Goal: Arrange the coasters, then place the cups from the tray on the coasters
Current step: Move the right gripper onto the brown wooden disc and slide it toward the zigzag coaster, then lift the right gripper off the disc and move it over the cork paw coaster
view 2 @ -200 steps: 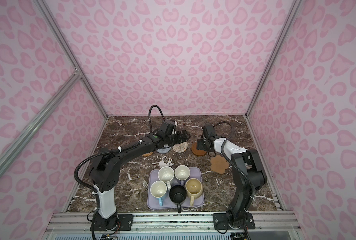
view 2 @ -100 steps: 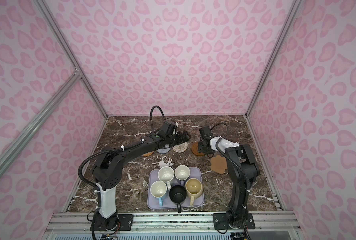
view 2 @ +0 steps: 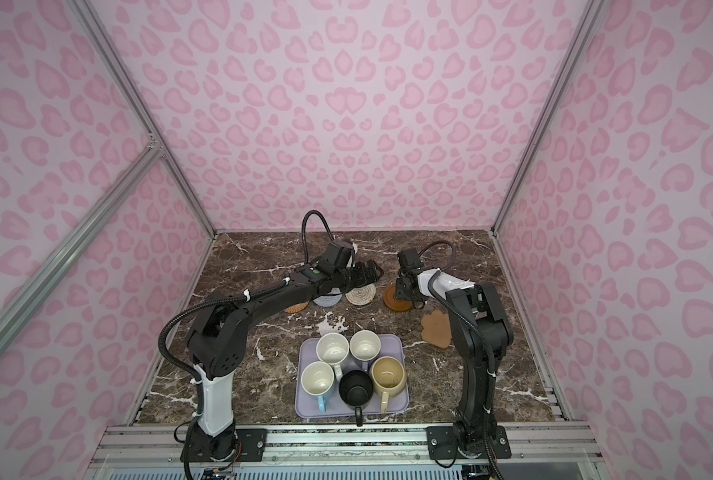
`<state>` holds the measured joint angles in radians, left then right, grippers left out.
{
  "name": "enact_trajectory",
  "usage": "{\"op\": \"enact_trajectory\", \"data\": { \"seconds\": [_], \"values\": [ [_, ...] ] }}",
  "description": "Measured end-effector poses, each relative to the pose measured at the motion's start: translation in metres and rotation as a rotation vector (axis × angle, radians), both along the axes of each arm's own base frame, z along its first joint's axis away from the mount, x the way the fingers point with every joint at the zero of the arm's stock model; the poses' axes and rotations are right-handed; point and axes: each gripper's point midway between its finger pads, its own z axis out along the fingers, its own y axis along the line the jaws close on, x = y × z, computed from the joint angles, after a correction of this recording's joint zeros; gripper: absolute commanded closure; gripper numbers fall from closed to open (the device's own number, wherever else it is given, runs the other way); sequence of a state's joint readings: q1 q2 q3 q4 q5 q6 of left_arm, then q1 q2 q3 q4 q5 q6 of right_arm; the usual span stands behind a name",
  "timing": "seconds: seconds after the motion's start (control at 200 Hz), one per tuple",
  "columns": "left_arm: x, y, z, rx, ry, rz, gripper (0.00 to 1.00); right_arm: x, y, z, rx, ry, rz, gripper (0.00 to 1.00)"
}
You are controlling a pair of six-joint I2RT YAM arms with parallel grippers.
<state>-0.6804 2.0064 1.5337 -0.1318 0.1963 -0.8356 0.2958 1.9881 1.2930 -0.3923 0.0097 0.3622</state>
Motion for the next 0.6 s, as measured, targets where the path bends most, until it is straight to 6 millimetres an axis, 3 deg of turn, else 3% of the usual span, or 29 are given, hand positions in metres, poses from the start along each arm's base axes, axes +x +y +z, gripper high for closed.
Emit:
{"op": "enact_trajectory", "data": {
  "seconds": [0.345,0.6],
  "values": [
    [0.004,0.001,0.000,0.002,-0.001,0.007,0.02,0.018,0.006,-0.001,-0.001,-0.013,0.001,0.50],
    [0.005,0.003,0.000,0.001,-0.002,0.011,0.02,0.020,0.011,0.006,0.009,-0.020,0.011,0.37]
  ]
}}
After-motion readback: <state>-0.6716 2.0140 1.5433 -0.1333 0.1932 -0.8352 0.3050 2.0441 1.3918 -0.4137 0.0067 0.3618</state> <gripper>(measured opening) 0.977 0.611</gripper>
